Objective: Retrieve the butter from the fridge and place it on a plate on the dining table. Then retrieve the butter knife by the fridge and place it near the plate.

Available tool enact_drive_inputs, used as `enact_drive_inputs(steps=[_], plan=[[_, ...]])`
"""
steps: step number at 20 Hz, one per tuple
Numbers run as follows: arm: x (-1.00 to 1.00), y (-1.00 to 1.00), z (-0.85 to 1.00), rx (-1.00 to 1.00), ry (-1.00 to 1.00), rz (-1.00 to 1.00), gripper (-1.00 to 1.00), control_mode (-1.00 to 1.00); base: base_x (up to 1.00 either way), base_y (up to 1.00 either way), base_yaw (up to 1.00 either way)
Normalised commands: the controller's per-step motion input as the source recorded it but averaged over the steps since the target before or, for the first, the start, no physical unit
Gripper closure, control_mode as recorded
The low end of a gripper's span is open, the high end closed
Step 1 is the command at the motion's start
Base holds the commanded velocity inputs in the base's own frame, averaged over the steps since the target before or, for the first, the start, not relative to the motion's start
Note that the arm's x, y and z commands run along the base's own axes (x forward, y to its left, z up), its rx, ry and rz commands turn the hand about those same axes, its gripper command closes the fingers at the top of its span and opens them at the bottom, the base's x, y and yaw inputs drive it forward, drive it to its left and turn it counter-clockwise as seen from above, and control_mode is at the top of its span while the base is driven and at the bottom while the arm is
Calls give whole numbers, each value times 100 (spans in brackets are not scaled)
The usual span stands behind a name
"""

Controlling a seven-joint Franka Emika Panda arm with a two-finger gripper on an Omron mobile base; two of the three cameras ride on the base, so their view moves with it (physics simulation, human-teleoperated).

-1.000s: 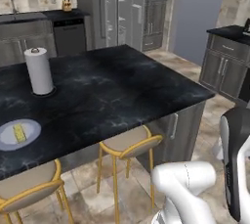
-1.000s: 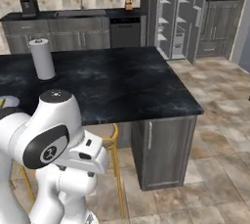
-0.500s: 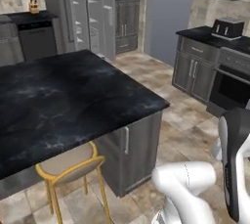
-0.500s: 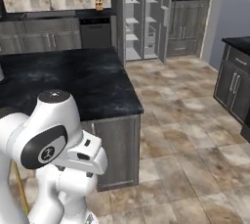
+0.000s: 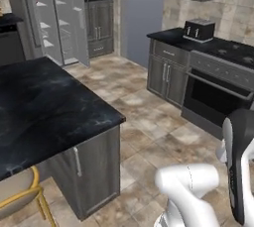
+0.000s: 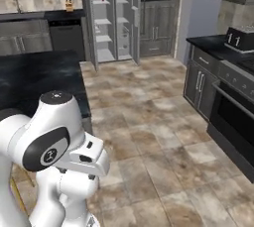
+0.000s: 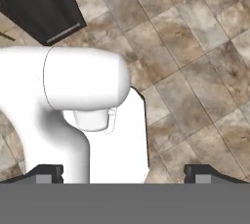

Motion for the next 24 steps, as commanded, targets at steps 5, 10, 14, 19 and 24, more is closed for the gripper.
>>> enact_drive_inputs(steps=[5,10,14,19,24], plan=[[0,0,0,0,0,0,-100,100,36,-62,-8],[0,0,0,0,0,0,-100,100,45,-55,0],[0,0,0,0,0,0,-100,100,30,-59,0],[0,0,0,0,0,0,-100,100,3,-41,-9],[0,0,0,0,0,0,-100,100,0,0,-33]])
